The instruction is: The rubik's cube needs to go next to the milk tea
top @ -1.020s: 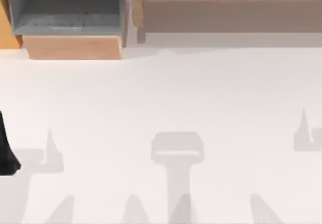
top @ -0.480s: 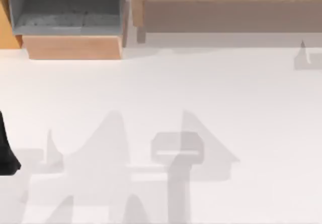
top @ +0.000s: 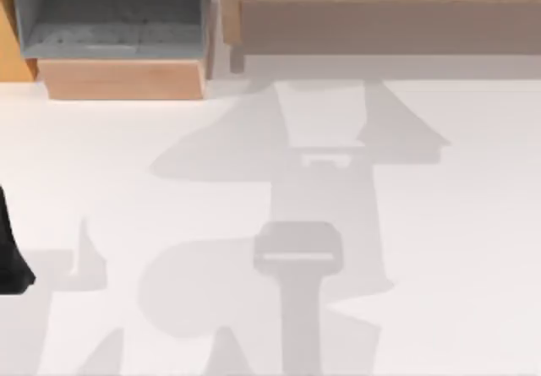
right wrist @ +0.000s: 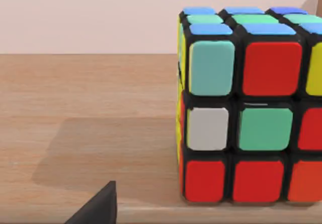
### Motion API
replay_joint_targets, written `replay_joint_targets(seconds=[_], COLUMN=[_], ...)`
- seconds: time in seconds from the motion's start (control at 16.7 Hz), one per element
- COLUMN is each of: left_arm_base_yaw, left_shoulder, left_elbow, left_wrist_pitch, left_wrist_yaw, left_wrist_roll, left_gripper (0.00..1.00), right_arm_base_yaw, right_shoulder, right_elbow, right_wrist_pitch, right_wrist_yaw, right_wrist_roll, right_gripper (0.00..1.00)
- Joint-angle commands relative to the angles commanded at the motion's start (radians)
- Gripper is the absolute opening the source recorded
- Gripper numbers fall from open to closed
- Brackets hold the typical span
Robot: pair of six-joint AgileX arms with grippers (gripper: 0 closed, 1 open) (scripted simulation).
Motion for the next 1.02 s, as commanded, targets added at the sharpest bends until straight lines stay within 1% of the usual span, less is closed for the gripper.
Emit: replay_joint_targets(seconds=[0.48,0.9,1.02], left_arm_base_yaw=[0.0,0.0,0.0], left_shoulder=[0.0,0.0,0.0], left_elbow=[0.0,0.0,0.0], left_wrist_pitch=[0.0,0.0,0.0], left_wrist_yaw=[0.0,0.0,0.0], left_wrist_roll=[0.0,0.0,0.0], left_gripper=[1.0,1.0,1.0], right_arm_base_yaw=[-0.002,0.032,0.038], right_shoulder=[0.045,0.232,0.259], right_elbow=[0.043,0.274,0.307], right_wrist_pitch=[0.0,-0.041,-0.047], right_wrist_yaw=[-0.002,0.036,0.042], right_wrist_roll=[0.0,-0.001,-0.001], right_gripper=[1.0,1.0,1.0])
